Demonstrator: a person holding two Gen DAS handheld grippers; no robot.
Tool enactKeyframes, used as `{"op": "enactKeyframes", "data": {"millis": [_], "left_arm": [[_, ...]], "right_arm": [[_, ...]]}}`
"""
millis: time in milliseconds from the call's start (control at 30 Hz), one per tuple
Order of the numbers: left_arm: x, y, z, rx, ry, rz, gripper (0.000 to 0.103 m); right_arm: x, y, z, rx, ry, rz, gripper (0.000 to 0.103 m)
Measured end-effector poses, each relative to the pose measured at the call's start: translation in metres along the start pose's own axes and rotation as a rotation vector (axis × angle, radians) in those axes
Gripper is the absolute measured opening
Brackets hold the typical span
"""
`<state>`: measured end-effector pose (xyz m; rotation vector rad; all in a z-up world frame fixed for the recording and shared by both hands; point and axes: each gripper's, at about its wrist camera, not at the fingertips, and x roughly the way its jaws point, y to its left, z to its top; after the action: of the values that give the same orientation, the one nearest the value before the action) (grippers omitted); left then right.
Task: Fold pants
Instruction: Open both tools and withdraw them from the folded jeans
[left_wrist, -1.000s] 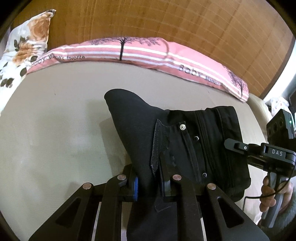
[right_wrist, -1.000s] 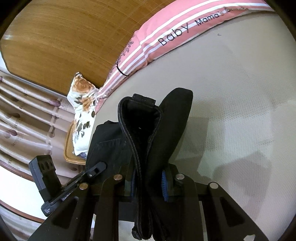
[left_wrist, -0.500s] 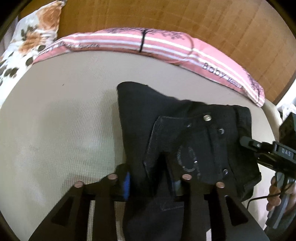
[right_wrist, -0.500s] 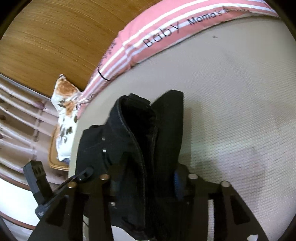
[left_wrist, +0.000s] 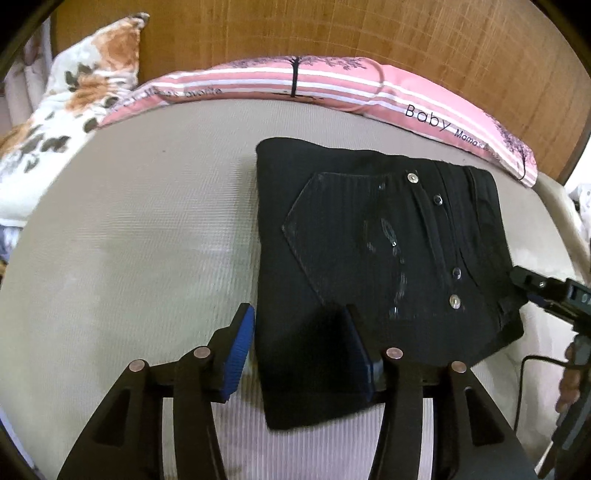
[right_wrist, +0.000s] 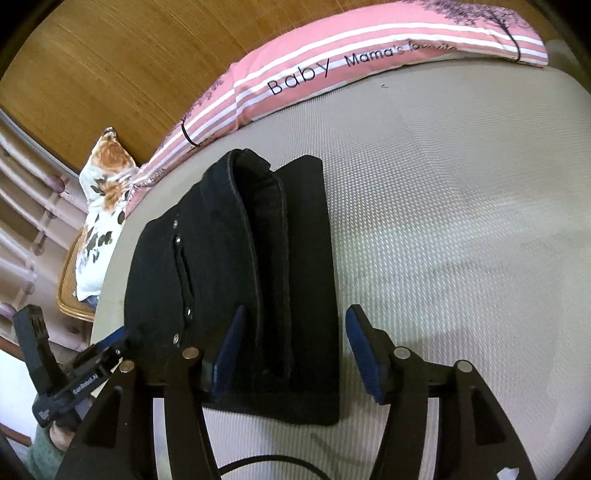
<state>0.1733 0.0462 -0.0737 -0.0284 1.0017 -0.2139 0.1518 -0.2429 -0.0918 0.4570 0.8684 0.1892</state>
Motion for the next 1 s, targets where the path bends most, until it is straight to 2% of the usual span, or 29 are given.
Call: {"op": "enactKeyframes", "data": {"millis": [133, 300, 400, 567, 800, 1000], "left_arm": [[-0.024, -0.012, -0.014, 0.023, -0.039, 0.068, 0.054], [-0.052, -0.028, -0.031, 0.05, -0.084, 0.114, 0.066], [-0.063, -0.034, -0.038, 0.049, -0.097, 0.122, 0.068], [-0.081, -0.036, -0.053, 0.029, -0.122, 0.146, 0.069], [-0.1, -0.041, -0.068, 0.037, -0.148, 0.162, 0.069], [-0.107, -0.041, -0.073, 0.034, -0.168, 0.181, 0.069]], "right_arm": [[-0.019, 0.018, -0.013, -0.06, -0.039, -0.047, 0.055], [-0.042, 0.05, -0.038, -0.165, -0.094, -0.138, 0.072], [-0.053, 0.071, -0.055, -0.226, -0.131, -0.196, 0.083], [-0.067, 0.097, -0.079, -0.29, -0.177, -0.252, 0.093], [-0.074, 0.123, -0.101, -0.33, -0.195, -0.263, 0.097], [-0.073, 0.127, -0.11, -0.334, -0.191, -0.27, 0.097]]}}
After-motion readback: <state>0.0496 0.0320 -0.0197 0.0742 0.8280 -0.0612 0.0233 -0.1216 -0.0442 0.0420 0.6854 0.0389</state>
